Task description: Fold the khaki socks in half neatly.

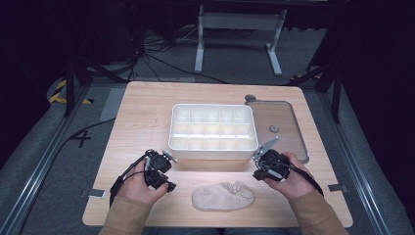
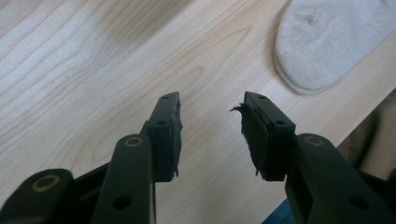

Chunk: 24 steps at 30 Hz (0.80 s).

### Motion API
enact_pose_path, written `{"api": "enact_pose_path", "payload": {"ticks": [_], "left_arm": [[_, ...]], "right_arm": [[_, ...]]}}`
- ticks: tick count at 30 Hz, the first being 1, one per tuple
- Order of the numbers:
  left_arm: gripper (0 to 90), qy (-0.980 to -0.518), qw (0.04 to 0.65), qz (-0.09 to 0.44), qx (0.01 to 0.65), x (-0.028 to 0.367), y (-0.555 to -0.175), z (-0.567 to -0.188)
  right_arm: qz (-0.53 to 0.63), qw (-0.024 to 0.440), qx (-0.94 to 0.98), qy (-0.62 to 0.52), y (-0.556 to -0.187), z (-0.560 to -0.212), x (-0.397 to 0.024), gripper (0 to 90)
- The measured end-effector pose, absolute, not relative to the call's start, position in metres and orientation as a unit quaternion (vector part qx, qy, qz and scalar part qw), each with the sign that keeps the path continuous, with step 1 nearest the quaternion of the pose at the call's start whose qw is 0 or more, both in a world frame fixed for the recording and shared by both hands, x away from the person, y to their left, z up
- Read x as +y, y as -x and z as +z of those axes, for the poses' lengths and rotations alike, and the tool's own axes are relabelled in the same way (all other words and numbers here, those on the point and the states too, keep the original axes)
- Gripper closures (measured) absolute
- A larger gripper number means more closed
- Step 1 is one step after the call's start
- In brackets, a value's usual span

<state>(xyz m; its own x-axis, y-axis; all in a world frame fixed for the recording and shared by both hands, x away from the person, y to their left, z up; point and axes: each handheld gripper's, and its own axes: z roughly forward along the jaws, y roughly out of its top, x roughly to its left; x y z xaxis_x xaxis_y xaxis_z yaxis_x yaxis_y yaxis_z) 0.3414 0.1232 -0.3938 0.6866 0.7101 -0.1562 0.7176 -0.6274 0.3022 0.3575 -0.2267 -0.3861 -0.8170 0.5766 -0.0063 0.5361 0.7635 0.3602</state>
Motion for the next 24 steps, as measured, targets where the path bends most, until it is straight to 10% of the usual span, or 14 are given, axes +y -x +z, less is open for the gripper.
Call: {"api": "enact_pose_path", "payload": {"ticks": [24], "left_arm": [[66.4,-0.894,0.216,-0.045,0.391,0.095,-0.327,-0.387]], "right_arm": [[0.234,0.033,0.941,-0.244,-0.339,-0.388,-0.201,89.7]]}}
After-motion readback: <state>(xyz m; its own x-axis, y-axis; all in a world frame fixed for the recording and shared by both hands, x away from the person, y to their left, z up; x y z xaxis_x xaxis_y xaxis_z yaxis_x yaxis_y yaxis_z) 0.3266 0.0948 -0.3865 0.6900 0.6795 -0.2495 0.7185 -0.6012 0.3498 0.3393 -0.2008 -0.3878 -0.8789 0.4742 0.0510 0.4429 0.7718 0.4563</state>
